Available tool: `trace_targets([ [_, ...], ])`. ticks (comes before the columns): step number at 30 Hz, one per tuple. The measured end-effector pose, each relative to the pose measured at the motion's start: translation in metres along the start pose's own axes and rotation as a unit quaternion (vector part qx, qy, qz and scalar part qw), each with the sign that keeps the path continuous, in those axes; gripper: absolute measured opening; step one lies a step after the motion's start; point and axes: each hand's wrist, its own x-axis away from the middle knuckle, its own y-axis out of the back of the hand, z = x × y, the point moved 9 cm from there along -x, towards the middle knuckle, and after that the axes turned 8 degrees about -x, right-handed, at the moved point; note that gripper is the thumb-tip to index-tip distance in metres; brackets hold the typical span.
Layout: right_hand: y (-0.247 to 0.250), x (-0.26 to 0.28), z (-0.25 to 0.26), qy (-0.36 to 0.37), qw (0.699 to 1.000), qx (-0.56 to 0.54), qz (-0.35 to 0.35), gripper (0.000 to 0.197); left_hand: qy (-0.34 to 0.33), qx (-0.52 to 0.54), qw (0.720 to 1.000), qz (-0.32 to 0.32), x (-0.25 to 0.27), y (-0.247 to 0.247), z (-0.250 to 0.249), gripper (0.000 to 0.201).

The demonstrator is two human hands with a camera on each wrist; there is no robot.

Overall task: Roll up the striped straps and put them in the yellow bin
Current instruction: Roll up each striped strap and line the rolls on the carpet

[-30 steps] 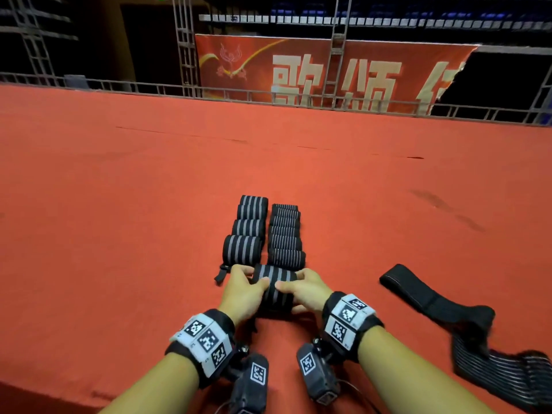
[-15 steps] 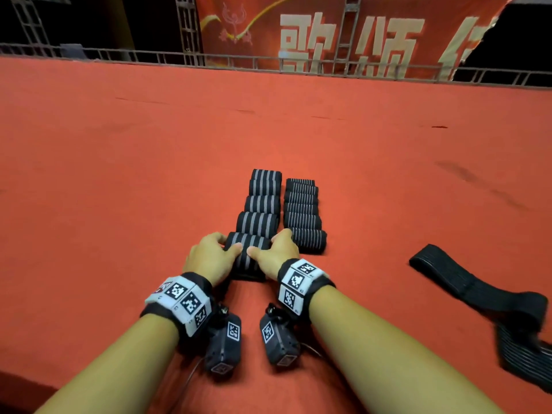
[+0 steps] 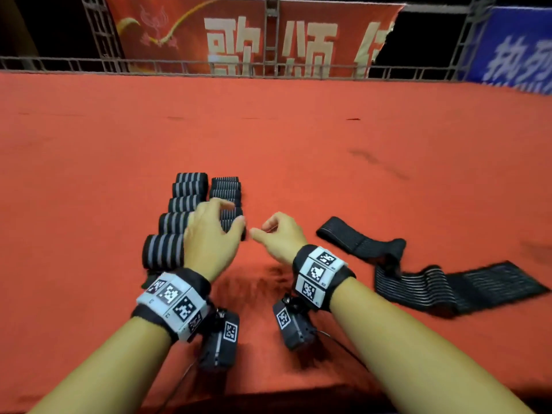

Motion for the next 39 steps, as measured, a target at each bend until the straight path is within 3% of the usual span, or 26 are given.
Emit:
trace_targets([
  [3,0.095,0.014,-0.030,-0.012,0.998,0.029,-0.063,0.025,-0.037,0.048,0.991,0.116,0.014,-0.069,-0.073,0.012],
  [8,0.223,0.042,-0.097,-0.069,0.984,0.070,-0.150,0.017,-0.083,-0.028,0.968,0.237,0.027,-0.185,-0.145,0.023],
  [11,0.251,0.049,-0.119,-0.075,0.984,0.074,-0.145,0.015,-0.106,-0.148,0.947,0.263,0.024,-0.241,-0.155,0.040],
  [14,0.259,0.047,-0.126,-0.064,0.988,0.073,-0.124,0.015,-0.089,-0.242,0.917,0.304,0.021,-0.281,-0.143,0.049],
  [19,0.254,0.033,-0.128,-0.053,0.991,0.090,-0.086,0.014,-0.128,-0.292,0.904,0.283,0.005,-0.294,-0.146,0.023],
  [23,0.231,0.017,-0.124,-0.051,0.989,0.131,-0.054,0.016,-0.130,-0.313,0.900,0.273,0.003,-0.283,-0.151,0.025],
  [27,0.224,0.015,-0.107,-0.036,0.989,0.132,-0.060,0.023,-0.115,-0.204,0.945,0.228,-0.010,-0.237,-0.171,0.019],
  [31,0.233,0.019,-0.073,-0.004,0.987,0.122,-0.105,0.049,-0.169,-0.056,0.971,0.163,-0.022,-0.154,-0.223,0.014],
  [34,0.241,0.029,-0.031,0.038,0.984,0.121,-0.128,0.072,-0.209,0.043,0.970,0.121,-0.026,-0.078,-0.256,0.018],
  [36,0.236,0.035,-0.004,0.061,0.983,0.139,-0.106,0.080,-0.213,0.110,0.965,0.108,-0.031,-0.028,-0.263,0.020],
  [37,0.231,0.037,0.006,0.068,0.984,0.142,-0.086,0.077,-0.214,0.140,0.961,0.106,-0.033,-0.004,-0.263,0.019],
  [39,0.219,0.041,0.022,0.077,0.990,0.109,-0.040,0.052,-0.217,0.163,0.958,0.093,-0.035,0.044,-0.261,0.018],
])
